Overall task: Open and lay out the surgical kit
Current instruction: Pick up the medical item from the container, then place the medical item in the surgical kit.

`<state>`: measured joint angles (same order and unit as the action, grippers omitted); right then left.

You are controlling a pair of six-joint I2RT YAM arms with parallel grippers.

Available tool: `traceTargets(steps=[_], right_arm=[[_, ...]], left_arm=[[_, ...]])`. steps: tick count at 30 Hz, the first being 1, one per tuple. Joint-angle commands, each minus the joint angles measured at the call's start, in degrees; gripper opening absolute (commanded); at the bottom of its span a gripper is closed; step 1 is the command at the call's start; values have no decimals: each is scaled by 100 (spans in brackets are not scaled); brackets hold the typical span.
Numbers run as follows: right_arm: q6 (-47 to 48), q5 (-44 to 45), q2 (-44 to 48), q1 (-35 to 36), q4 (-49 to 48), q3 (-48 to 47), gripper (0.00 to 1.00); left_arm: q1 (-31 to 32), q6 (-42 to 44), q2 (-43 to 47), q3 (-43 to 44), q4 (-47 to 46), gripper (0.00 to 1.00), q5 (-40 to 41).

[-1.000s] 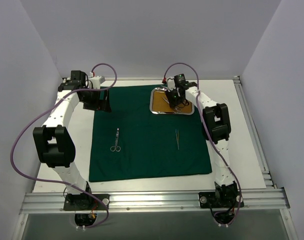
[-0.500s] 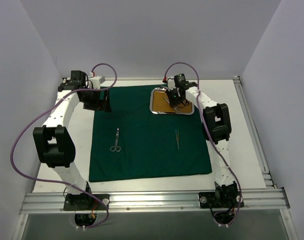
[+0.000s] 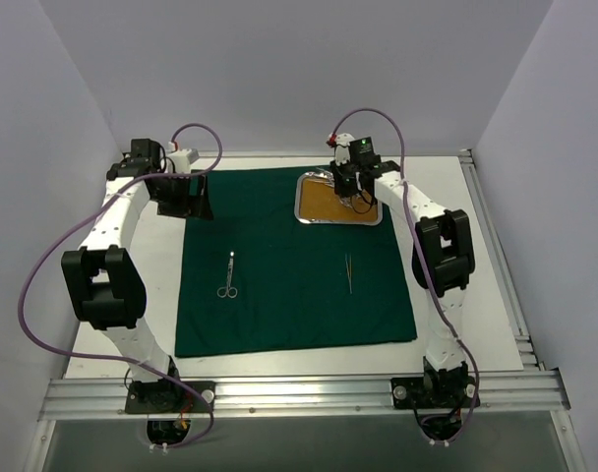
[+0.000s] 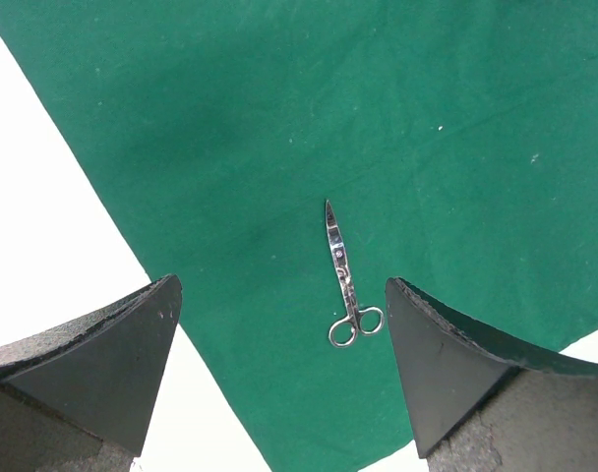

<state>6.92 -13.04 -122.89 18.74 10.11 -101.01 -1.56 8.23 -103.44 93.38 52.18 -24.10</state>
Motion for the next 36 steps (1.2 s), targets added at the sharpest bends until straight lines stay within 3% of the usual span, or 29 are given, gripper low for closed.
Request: traceTargets(steps=[1, 9, 13, 15, 19, 25, 28, 29, 36], right_arm=[[-610, 73, 650, 103, -500, 396, 0], [-2570, 591, 2048, 1050, -2442, 2084, 0], [-3432, -206, 2462, 1508, -3786, 3147, 0], [-3644, -155, 2577, 1685, -3973, 3386, 0], [-4066, -119, 2542, 2001, -4384, 3737, 0], [-5233, -331, 2446, 2388, -6168, 4729, 0], [-5664, -287, 2323, 2564, -7135, 5116, 0], [-5762, -261, 2287, 2608, -7554, 5196, 0], [-5728, -155, 2173, 2898, -7884, 5232, 0]], left_arm=[[-28, 82, 271, 145, 73, 94, -60], [-54, 126, 535, 22, 64, 97, -122], [-107, 161, 754, -197, 55, 97, -174], [-142, 197, 921, -320, 55, 97, -279], [-134, 276, 1176, -610, 2, 99, -586], [-125, 513, 1423, -962, 134, 100, -921], [-116, 636, 1467, -1129, 117, 100, -1359], [-116, 732, 1476, -1164, 117, 95, -1744], [384, 751, 1397, -1709, -796, 97, -2722]])
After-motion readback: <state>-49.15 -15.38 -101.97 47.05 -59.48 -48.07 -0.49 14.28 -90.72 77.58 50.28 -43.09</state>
